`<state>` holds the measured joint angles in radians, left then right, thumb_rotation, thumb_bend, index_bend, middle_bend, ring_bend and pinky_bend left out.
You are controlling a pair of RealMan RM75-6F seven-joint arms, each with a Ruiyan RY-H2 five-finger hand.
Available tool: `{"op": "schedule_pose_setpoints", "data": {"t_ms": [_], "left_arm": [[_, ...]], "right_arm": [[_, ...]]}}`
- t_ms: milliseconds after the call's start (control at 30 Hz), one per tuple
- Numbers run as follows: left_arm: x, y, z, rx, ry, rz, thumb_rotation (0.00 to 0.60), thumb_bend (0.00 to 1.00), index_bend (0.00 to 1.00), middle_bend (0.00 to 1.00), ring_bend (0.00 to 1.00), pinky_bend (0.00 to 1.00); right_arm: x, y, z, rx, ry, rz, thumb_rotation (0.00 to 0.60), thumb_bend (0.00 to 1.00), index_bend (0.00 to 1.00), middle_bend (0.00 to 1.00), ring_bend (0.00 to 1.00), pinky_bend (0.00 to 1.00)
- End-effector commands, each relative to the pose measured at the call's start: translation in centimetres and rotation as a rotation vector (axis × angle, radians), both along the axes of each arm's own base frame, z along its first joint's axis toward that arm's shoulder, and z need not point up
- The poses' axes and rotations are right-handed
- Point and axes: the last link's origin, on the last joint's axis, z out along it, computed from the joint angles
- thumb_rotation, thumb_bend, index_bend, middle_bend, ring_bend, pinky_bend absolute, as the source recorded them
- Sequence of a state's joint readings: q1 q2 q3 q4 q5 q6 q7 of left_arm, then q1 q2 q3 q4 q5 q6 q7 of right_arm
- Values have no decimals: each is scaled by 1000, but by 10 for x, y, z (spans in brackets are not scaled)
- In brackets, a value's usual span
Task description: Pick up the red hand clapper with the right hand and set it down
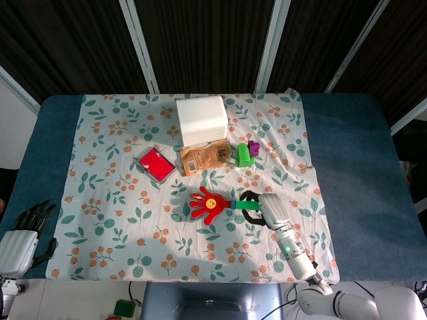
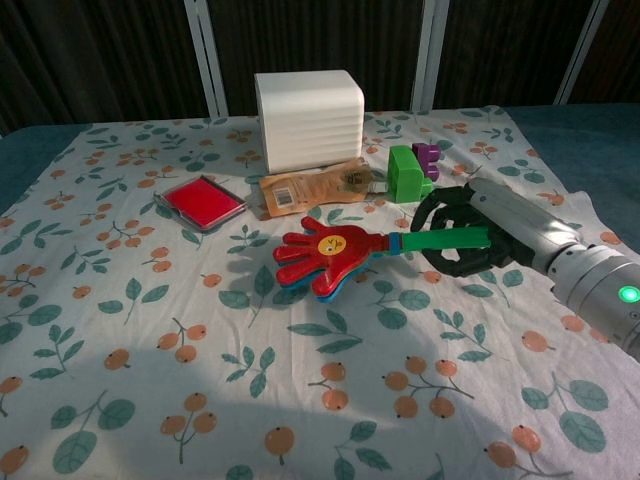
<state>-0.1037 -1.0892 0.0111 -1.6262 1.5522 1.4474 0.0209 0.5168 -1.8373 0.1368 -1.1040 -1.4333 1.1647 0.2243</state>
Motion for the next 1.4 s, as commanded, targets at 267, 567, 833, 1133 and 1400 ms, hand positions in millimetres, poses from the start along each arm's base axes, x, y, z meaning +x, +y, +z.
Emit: {"op": "schedule_pose_setpoints", "data": {"t_ms": [267,567,833,1133,1400], "left_arm": [[0,0,-1,-5,-1,4,600,477,0,0,20,136],[1,0,-1,0,2,-2,600,478,0,0,20,136],[2,-2,2,35,10,-22,600,476,0,0,20,136],[9,-6,-4,58,43,-61,600,476,0,0,20,133],[7,-5,-8,60,60,-49,600,476,0,0,20,132]], "right_arm": [[-11,1,5,53,137,-3,600,497,101,354,318,394],[-24,23,61,43,328,26,600,431,7,145,107,170],[-63,80,142,-250,576,4,600,345,0,0,0,31],[-96,134,195,-424,551,-88,600,285,0,0,0,0],[-102,133,203,-387,529,-141,600,284,0,0,0,0]]}}
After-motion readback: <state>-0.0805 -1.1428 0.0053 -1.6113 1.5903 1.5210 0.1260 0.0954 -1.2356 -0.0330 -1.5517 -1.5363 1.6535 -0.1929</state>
